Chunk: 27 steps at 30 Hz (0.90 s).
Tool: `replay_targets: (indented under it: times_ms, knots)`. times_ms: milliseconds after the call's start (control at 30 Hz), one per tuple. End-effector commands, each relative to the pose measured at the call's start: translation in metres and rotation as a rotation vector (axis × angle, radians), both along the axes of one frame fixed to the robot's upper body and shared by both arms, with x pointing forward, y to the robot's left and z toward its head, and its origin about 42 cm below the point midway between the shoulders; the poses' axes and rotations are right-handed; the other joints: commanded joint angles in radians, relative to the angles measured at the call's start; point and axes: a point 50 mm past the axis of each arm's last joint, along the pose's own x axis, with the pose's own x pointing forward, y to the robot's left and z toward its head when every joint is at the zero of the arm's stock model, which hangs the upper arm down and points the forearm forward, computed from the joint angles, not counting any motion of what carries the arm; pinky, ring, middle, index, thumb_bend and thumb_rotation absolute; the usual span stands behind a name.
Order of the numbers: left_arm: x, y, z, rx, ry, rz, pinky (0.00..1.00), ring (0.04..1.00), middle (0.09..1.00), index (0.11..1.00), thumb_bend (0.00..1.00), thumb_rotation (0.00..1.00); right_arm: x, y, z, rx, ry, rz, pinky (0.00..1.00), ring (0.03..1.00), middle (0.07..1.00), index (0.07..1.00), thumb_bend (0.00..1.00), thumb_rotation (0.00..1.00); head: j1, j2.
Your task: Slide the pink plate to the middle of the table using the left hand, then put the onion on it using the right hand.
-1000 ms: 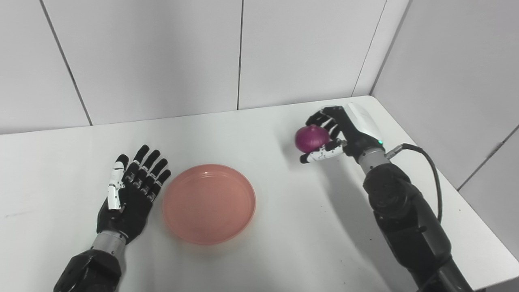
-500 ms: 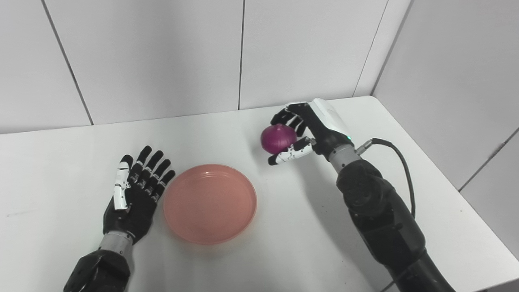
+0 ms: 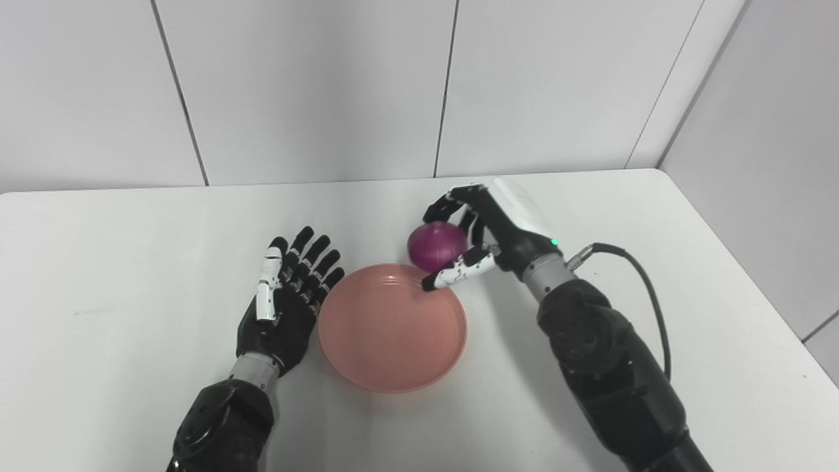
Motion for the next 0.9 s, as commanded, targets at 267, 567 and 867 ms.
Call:
replay_targets:
  times_ms: [267, 567, 867]
  knots:
    - [-0.002, -0.012, -0.002, 0.012, 0.035, -0.006, 0.93, 0.945, 0.956, 0.944, 0.43, 1.0, 0.0, 0.03, 0.0, -0.006, -0.022, 0.084, 0.24, 0.332, 0.436, 0.487, 0.52, 0.14, 0.036, 0.016]
    - [-0.002, -0.013, -0.001, 0.01, 0.037, -0.004, 0.92, 0.945, 0.953, 0.938, 0.43, 1.0, -0.005, 0.038, -0.018, -0.032, 0.011, 0.096, 0.25, 0.338, 0.456, 0.487, 0.52, 0.14, 0.035, 0.022]
    - [-0.002, -0.014, 0.0, 0.019, 0.04, -0.002, 0.92, 0.944, 0.955, 0.943, 0.44, 1.0, -0.009, 0.038, -0.029, -0.046, 0.04, 0.11, 0.23, 0.324, 0.44, 0.488, 0.52, 0.14, 0.034, 0.024]
